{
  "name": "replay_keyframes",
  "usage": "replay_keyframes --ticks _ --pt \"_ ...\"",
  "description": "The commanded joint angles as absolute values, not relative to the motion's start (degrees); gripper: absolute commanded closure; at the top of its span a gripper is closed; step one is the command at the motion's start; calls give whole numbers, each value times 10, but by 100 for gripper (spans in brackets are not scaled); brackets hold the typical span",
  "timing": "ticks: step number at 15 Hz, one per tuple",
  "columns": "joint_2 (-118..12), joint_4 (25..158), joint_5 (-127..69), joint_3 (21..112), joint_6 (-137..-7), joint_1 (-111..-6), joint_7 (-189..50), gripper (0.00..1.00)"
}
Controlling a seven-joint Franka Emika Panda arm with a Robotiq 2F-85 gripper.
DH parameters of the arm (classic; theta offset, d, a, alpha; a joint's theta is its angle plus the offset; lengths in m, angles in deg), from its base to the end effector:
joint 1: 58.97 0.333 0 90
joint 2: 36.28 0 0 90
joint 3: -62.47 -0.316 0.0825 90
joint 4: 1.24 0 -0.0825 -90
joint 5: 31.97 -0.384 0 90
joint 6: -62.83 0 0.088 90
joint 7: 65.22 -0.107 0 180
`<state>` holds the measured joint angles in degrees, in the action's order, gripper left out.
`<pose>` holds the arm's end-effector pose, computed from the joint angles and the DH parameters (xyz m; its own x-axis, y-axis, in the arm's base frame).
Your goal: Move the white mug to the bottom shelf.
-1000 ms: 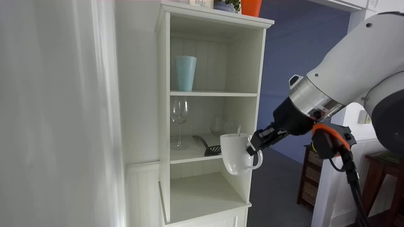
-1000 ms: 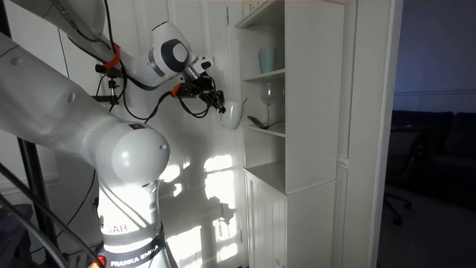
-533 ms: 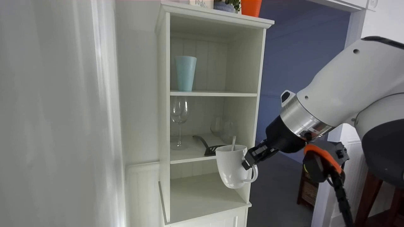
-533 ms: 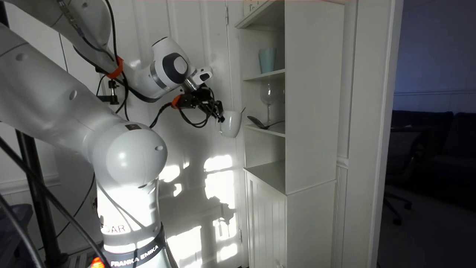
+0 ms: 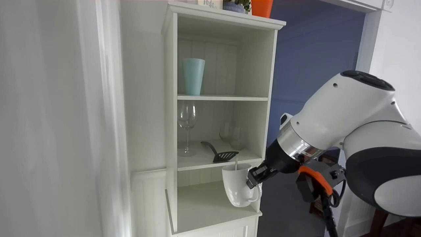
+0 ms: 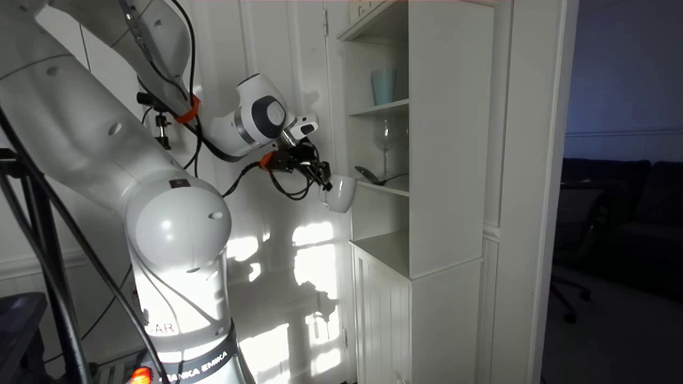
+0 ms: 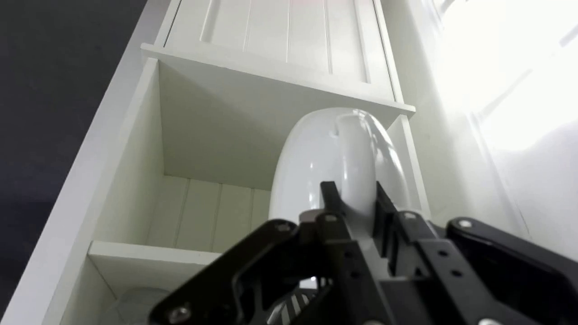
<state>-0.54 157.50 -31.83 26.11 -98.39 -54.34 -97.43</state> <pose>0.3030 0.2573 0.4236 0.7787 0.1375 0.6122 0.1542 -0.9877 0.0257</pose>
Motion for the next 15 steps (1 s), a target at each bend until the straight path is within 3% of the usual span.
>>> replay_keyframes --ticks 1,6,15 --pt "-48 1575 -311 230 -1029 -568 -992 95" --pt "-101 1575 -296 181 -1050 -597 -991 95" --pt "-152 1575 -244 56 -1205 -814 -1004 95"
